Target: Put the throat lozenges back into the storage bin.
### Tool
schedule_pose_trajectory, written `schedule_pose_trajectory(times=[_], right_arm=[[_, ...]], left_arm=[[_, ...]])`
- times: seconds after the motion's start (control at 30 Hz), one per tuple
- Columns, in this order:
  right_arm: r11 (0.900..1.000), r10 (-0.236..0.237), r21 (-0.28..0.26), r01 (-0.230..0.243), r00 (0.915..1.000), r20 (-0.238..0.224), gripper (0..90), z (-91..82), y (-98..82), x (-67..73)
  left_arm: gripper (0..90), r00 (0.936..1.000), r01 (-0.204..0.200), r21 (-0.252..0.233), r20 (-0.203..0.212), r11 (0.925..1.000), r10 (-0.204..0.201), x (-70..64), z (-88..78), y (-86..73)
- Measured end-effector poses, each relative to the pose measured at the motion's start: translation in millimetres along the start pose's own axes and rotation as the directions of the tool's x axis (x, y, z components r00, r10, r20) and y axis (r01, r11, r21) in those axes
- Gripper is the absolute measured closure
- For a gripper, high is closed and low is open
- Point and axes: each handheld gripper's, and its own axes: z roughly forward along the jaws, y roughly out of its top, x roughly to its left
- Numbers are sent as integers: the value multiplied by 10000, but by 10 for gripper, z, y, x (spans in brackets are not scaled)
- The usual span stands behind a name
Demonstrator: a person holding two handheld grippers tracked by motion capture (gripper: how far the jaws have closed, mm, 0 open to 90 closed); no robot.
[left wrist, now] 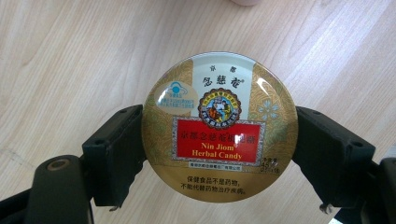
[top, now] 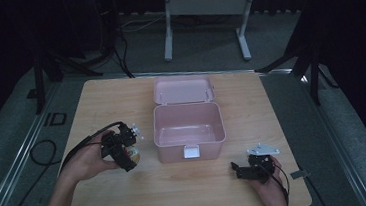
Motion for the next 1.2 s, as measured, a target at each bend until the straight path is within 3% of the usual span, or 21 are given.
schedule_pose_trajectory(times=[0.53, 1.2], right_arm=[[10000, -32, -14, 32, 10000, 5, 122, 1, 0, -2], [10000, -16, -13, 16, 10000, 4, 122, 1, 0, -1]], left_arm=[[211, 9998, 3, -168, -209, 9999, -7, 62, -164, 27], [210, 9985, -336, -259, -435, 9991, 324, 126, -385, 142]])
